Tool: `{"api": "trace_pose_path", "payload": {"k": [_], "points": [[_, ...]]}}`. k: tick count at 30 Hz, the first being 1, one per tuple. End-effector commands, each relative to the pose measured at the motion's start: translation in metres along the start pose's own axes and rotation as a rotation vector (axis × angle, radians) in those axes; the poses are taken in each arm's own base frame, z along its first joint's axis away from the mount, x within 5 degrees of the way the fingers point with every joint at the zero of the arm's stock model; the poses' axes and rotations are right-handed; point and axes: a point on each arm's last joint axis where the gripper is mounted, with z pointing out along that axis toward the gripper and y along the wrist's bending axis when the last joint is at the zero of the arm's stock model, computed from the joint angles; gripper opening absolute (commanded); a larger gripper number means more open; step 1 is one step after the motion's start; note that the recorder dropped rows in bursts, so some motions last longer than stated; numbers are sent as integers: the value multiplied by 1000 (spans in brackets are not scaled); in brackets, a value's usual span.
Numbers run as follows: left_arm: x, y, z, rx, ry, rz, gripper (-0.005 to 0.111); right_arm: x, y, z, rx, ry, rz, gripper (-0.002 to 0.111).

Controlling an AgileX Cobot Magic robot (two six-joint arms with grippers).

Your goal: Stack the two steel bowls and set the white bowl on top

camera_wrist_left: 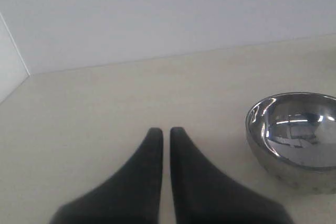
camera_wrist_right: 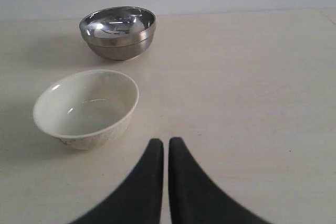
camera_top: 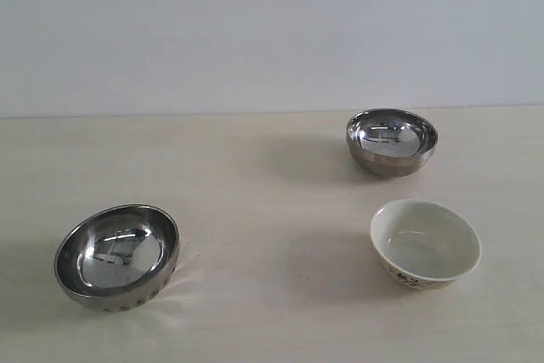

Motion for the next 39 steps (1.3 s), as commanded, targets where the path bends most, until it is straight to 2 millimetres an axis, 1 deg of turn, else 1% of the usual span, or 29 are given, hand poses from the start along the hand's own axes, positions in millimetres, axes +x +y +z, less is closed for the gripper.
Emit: {"api": "trace_pose_path", "payload": {"k": [1, 4, 6, 9, 11, 13, 15, 27, 32, 33, 36, 39], "points": [[0, 0, 0, -1, -8, -17, 4, -1, 0, 0, -1, -18, -1, 0], [0, 0, 0, -1, -8, -17, 4, -1, 0, 0, -1, -15, 9, 0], [0, 0, 0, -1, -8, -17, 4, -1, 1, 0, -13, -8, 111, 0], [0, 0, 0, -1, -8, -17, 4, -1, 4, -1, -47, -4, 377, 0], [0, 0, 0, -1, -8, -17, 4, -2, 7, -1, -80, 4, 612, 0], [0, 0, 0, -1, -8, -17, 4, -2, 9, -1, -105, 20, 785, 0], [0, 0, 0, -1, -8, -17, 4, -1, 10, -1, -111, 32, 842, 0], [0, 0, 0, -1, -8, -17, 4, -2, 10, -1, -112, 25, 849, 0], [0, 0, 0, -1, -8, -17, 4, -7, 9, -1, -130, -25, 876, 0], [0, 0, 0, -1, -8, -17, 4, -8, 9, -1, -138, -44, 884, 0], [0, 0, 0, -1, -8, -17, 4, -20, 6, -3, -168, -180, 850, 0], [0, 0, 0, -1, -8, -17, 4, -31, 4, -6, -191, -311, 754, 0]]}}
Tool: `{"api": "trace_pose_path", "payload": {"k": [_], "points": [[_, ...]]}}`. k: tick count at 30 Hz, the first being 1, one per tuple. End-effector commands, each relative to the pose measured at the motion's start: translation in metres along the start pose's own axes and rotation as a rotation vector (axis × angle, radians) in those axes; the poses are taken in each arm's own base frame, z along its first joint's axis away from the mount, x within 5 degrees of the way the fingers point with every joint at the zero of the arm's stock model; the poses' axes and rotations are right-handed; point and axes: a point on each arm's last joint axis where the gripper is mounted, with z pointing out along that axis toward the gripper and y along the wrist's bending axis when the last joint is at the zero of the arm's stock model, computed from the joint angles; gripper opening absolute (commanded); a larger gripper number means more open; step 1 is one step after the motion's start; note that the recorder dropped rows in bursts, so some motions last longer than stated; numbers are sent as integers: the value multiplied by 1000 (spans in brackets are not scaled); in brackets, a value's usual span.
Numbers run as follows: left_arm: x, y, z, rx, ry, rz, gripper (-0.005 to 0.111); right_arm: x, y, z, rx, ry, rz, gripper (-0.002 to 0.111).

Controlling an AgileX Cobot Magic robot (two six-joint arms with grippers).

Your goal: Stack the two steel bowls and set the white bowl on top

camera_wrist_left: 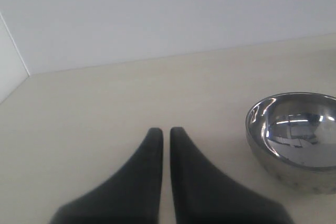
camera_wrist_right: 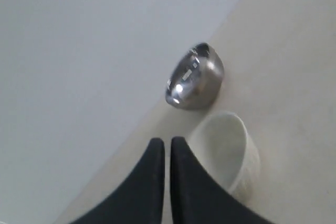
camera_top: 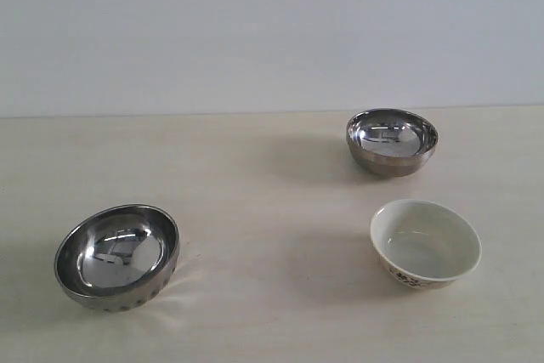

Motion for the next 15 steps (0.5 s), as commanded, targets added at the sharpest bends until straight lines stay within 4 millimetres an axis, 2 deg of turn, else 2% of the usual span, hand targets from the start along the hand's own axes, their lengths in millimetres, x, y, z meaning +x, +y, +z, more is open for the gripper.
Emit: {"api": "trace_pose_path", "payload": {"k": [1, 5, 8, 12, 15], "points": [[0, 0, 0, -1, -8, -17, 4, -18, 15, -4, -128, -159, -124, 0], [0, 0, 0, -1, -8, -17, 4, -41, 47, -11, -203, -224, -237, 0], [0, 0, 0, -1, -8, -17, 4, -59, 71, -3, -178, -191, -301, 0], [0, 0, 0, -1, -8, -17, 4, -75, 94, 32, -88, -78, -334, 0], [0, 0, 0, -1, -8, -17, 4, -84, 111, 67, -41, 20, -385, 0]]}}
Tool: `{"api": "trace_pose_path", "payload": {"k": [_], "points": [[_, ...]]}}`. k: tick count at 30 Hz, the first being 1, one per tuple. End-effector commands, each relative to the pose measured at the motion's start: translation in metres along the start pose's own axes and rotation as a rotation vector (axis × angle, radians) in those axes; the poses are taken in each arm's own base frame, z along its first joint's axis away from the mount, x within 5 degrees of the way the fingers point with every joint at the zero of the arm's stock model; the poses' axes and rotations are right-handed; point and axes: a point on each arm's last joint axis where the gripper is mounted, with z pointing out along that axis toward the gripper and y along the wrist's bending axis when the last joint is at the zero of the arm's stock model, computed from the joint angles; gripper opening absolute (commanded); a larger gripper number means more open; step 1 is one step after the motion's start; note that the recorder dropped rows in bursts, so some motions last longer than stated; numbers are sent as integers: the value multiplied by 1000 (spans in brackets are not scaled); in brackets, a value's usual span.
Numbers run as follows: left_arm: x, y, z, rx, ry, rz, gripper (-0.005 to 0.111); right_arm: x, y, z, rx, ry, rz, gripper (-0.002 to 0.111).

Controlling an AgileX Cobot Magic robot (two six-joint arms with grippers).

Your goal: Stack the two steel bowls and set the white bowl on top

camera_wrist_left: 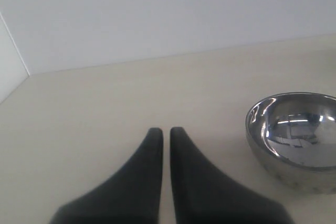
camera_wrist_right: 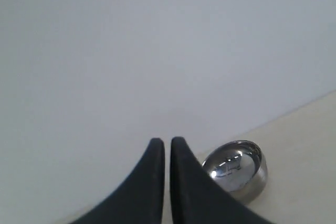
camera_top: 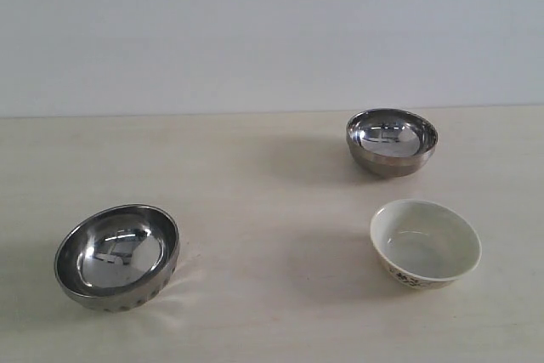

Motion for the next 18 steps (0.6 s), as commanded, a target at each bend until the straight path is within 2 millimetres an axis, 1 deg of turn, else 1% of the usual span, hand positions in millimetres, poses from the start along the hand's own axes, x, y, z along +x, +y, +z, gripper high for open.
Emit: {"api": "trace_pose_path", "payload": {"k": [1, 3, 4, 5, 9, 11, 13, 16, 18], "points": [[0, 0, 0, -1, -8, -17, 4, -9, 15, 53, 33, 178, -90, 0], [0, 0, 0, -1, -8, -17, 4, -7, 24, 80, 28, 277, -110, 0], [0, 0, 0, -1, -8, -17, 4, -1, 28, 99, 27, 328, -126, 0], [0, 0, 0, -1, -8, -17, 4, 0, 34, 112, 14, 351, -143, 0], [0, 0, 0, -1, -8, -17, 4, 18, 39, 172, 50, 508, -155, 0], [0, 0, 0, -1, -8, -17, 4, 23, 42, 197, 61, 591, -162, 2], [0, 0, 0, -1, -8, -17, 4, 29, 43, 220, 69, 657, -197, 11], [0, 0, 0, -1, -8, -17, 4, 31, 45, 251, 104, 740, -240, 35], [0, 0, 0, -1, -8, -17, 4, 30, 40, 268, 159, 778, -256, 47]]}}
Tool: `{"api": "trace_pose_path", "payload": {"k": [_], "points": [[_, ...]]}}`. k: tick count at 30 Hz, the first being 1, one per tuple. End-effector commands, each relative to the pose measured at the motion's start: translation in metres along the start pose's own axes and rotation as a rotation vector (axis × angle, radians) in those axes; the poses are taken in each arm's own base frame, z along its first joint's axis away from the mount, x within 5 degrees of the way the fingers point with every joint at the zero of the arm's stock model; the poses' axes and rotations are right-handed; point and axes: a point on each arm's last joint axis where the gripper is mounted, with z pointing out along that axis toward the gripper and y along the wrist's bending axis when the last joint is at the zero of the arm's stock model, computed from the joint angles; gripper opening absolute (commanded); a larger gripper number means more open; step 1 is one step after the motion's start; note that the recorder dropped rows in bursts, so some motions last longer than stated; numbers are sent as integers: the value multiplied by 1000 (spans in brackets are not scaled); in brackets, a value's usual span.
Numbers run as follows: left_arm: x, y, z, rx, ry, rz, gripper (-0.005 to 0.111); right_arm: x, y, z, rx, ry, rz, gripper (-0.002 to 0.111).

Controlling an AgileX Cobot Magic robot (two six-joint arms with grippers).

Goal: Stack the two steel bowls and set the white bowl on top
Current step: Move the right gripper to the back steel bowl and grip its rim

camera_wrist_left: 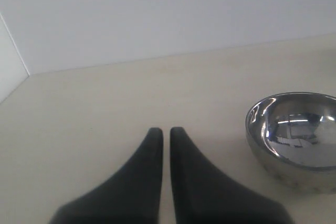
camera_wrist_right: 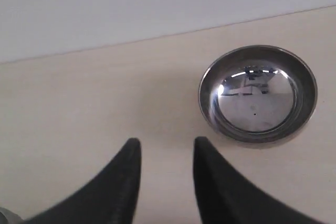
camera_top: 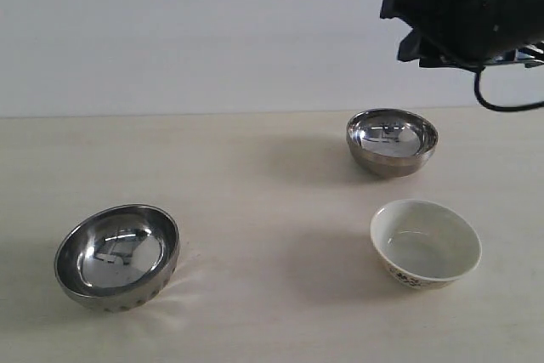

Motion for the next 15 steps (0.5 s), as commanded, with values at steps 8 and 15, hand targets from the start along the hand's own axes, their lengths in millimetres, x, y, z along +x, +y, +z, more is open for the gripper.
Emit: {"api": "trace_pose_path", "payload": {"k": [8, 15], "points": [[0, 0, 0, -1, -8, -17, 4, -52, -43, 57, 304, 178, -30, 51], [0, 0, 0, -1, -8, -17, 4, -42, -82, 107, 354, 242, -24, 51]]}}
